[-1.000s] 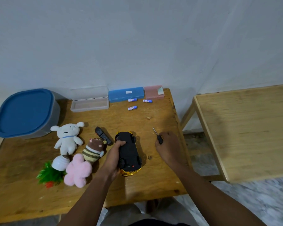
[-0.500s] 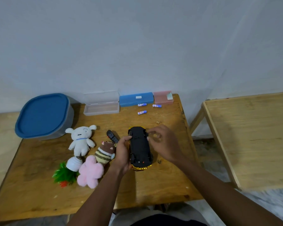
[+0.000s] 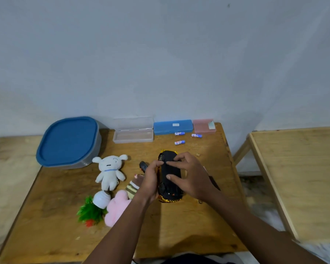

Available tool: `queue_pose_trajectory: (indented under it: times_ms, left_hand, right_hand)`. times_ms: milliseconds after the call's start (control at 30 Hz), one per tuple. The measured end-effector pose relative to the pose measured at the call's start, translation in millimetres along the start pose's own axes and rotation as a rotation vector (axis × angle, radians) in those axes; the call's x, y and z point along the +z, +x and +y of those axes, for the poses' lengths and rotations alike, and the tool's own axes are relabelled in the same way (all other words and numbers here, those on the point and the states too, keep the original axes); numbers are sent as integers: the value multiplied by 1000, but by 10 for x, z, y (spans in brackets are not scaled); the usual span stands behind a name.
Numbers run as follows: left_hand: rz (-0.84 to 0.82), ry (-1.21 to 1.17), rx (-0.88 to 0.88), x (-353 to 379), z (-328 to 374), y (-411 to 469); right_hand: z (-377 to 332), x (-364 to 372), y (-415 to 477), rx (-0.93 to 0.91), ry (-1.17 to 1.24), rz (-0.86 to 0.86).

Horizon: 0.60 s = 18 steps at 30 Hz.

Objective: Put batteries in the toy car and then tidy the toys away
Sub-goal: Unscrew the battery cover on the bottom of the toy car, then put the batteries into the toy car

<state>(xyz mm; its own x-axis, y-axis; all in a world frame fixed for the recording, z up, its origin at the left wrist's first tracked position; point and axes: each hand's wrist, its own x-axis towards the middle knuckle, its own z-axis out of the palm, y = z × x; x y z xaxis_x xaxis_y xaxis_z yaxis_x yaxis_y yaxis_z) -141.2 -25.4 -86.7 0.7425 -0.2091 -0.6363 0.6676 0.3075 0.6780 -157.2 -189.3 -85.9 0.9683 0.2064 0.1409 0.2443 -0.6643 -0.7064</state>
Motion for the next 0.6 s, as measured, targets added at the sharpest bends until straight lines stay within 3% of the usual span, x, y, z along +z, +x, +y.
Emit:
queue_pose_trajectory:
  times_ms: [233, 433, 500, 600]
  left_hand:
    - [-40, 61, -5, -56, 23, 17]
    - [44, 10, 31, -113, 118, 37]
    - [44, -45, 20, -161, 138, 62]
    - [53, -136, -4, -257, 119, 88]
  right_hand:
    - [-67, -95, 241, 130, 100, -211]
    - [-116, -241, 292, 177, 317, -272]
    - [-92, -303, 291, 192, 411, -207]
    - [1, -351, 276, 316, 475, 29]
